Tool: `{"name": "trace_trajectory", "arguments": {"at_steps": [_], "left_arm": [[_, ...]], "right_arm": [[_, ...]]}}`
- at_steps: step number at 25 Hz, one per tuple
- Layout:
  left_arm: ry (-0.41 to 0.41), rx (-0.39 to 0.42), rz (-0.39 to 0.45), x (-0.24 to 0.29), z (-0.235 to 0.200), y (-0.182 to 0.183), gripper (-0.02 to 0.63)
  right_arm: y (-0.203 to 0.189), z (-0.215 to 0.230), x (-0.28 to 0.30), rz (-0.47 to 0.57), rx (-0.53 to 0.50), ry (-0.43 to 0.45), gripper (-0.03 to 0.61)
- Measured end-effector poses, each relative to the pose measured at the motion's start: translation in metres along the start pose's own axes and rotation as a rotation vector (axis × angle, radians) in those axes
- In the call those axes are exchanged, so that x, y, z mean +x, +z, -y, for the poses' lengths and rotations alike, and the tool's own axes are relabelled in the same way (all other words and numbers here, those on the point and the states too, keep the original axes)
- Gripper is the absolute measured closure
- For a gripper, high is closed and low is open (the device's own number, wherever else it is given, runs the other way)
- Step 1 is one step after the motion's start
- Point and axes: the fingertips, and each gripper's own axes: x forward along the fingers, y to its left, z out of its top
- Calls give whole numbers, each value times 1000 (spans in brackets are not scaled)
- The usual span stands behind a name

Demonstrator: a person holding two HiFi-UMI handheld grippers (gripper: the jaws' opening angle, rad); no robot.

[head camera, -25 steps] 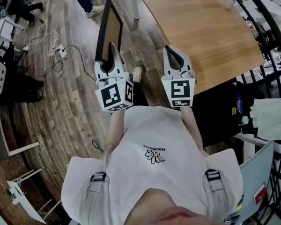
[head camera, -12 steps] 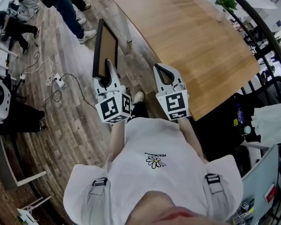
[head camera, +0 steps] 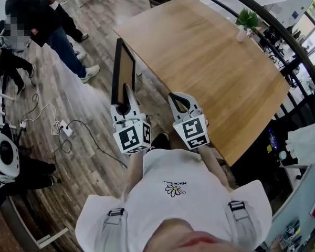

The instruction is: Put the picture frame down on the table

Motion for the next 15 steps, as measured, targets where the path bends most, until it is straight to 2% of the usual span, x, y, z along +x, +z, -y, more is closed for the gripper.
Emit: {"name": "trace_trajectory", "arguments": {"at_steps": [4, 9, 15], "left_arm": [[-53, -10, -17, 55, -10, -12, 591], [-110, -6, -21, 110, -16, -12, 591], [-96, -4, -36, 147, -44, -24, 591]], "right_arm": [[10, 29, 36, -5, 8, -82, 572], [34, 80, 63, 73, 58, -232, 572], [46, 110, 89, 110, 71, -320, 572]]}}
